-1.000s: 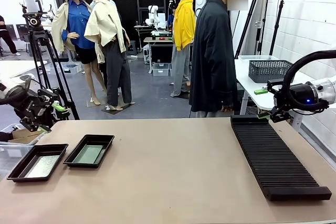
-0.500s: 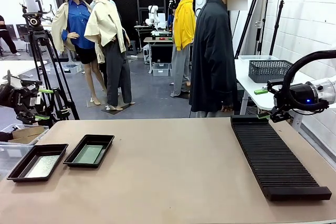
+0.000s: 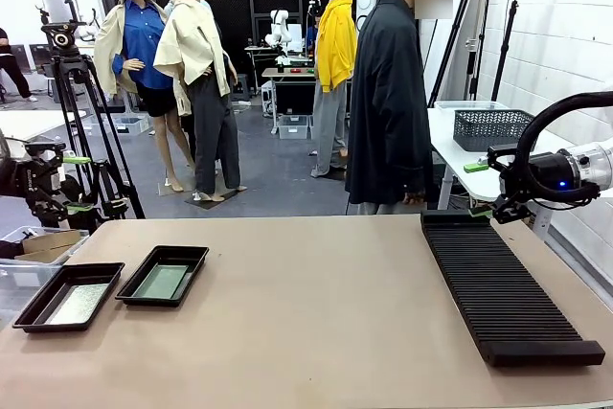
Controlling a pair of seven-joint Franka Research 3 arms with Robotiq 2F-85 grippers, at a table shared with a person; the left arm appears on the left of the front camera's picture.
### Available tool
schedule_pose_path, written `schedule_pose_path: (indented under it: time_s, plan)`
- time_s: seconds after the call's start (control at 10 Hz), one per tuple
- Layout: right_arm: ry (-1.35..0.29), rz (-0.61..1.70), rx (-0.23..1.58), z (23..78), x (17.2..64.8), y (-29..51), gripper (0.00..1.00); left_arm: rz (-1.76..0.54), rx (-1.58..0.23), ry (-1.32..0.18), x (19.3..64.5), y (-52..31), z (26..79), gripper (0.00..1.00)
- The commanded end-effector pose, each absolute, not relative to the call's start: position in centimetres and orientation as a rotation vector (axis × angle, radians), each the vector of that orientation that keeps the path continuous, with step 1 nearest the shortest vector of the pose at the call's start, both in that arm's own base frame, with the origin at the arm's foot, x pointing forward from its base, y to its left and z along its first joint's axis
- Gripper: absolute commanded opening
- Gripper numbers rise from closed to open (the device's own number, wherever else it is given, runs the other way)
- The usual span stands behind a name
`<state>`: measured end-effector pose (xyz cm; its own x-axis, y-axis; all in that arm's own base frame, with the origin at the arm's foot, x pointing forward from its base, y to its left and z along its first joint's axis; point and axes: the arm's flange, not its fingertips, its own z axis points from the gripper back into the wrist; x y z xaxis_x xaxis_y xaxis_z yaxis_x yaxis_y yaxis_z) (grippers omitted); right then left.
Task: Inspect and transfer BCBs to ESD trays.
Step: Pick up the ESD tray and place it on the left side of the table.
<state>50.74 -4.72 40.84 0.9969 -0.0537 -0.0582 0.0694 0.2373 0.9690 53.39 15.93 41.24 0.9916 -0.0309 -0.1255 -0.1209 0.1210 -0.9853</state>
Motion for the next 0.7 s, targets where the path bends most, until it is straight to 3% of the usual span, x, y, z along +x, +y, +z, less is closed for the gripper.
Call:
schedule_pose_path:
  time_s: [0.0, 0.6]
  plan:
    - [0.013, -0.092, 1.318, 40.78, 50.60, -4.56, 1.00, 0.052, -1.432, 0.101, 52.90, 15.06, 41.29, 1.00]
    - [0.013, -0.092, 1.318, 40.78, 50.60, -4.56, 1.00, 0.066, -1.449, 0.125, 53.39, 15.93, 41.24, 1.00]
